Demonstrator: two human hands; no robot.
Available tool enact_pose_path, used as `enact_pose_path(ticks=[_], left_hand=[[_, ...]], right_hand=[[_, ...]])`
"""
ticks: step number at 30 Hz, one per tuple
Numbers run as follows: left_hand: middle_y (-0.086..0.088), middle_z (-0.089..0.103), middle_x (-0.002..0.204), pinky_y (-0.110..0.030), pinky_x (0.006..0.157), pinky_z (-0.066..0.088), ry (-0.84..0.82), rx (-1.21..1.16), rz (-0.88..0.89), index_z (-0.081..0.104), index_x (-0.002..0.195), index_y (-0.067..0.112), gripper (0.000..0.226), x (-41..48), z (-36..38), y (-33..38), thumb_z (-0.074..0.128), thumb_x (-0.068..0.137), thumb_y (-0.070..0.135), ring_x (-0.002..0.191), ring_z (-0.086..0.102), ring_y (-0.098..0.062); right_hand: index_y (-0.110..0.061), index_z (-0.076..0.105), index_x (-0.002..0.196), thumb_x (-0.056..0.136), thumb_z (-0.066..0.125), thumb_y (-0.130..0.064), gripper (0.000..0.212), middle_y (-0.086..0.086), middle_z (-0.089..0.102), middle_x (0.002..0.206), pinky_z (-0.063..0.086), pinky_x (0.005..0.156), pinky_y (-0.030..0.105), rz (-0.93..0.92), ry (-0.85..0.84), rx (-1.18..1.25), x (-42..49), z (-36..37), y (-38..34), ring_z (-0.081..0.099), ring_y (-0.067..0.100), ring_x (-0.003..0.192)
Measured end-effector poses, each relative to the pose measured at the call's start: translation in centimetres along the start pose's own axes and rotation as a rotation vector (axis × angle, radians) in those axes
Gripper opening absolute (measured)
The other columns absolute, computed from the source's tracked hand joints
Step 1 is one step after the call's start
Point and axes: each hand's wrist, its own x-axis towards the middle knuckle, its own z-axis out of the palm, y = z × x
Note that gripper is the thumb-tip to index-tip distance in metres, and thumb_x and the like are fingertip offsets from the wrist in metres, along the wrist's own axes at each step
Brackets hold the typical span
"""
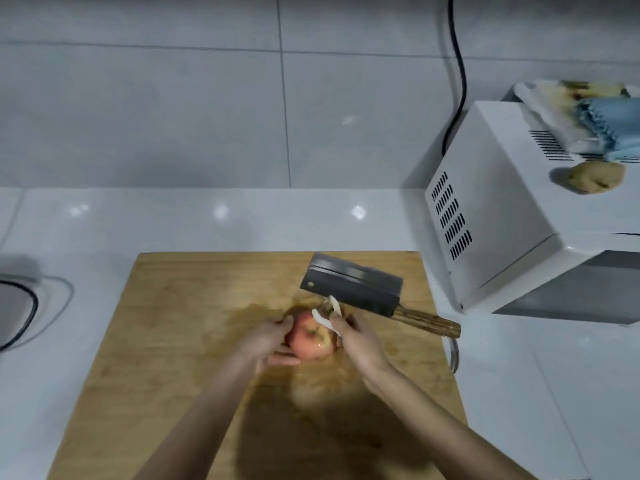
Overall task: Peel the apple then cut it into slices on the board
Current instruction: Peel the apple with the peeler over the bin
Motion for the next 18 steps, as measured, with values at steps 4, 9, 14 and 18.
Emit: enact_pose_path(ticks=[4, 9, 14, 18], left_hand=[[-0.021, 0.053, 0.128, -0.043, 0.074, 0.058, -0.143, -0.023, 0.009, 0.041, 0.13, 0.012, 0.05, 0.1, -0.6, 0.2, 0.063, 0.087, 0.024, 0.102, 0.062, -0.036], [-0.021, 0.052, 0.129, -0.045, 0.081, 0.057, -0.36, -0.028, -0.059, 0.041, 0.132, 0.013, 0.087, 0.3, 0.6, 0.1, 0.081, 0.058, 0.033, 0.107, 0.06, -0.037], [-0.02, 0.058, 0.124, -0.045, 0.084, 0.055, -0.389, -0.122, -0.053, 0.052, 0.126, 0.011, 0.071, 0.1, 1.2, -0.1, 0.078, 0.063, 0.029, 0.107, 0.061, -0.036], [-0.017, 0.061, 0.124, -0.043, 0.071, 0.054, -0.459, -0.301, -0.018, 0.053, 0.126, 0.015, 0.069, -0.7, 0.5, -1.2, 0.079, 0.063, 0.028, 0.105, 0.062, -0.039]], right_hand=[[-0.027, 0.053, 0.1, 0.095, 0.047, -0.031, 0.01, -0.007, 0.062, 0.094, 0.047, 0.079, 0.031, 0.025, 0.084, 0.037, 0.1, 0.4, 1.4, 0.06, 0.015, 0.091], [-0.015, 0.056, 0.101, 0.098, 0.042, -0.02, 0.015, 0.0, 0.059, 0.09, 0.042, 0.073, 0.028, -0.008, 0.093, 0.046, 0.2, -0.9, 2.8, 0.054, 0.016, 0.083], [-0.016, 0.058, 0.098, 0.099, 0.042, -0.018, 0.016, 0.0, 0.06, 0.091, 0.047, 0.078, 0.036, -0.06, 0.063, 0.072, -0.1, -1.2, 2.9, 0.057, 0.017, 0.085], [-0.012, 0.059, 0.097, 0.099, 0.042, -0.019, 0.018, -0.003, 0.058, 0.085, 0.043, 0.072, 0.027, -0.207, -0.012, 0.038, -1.3, -1.6, 1.9, 0.054, 0.009, 0.078]])
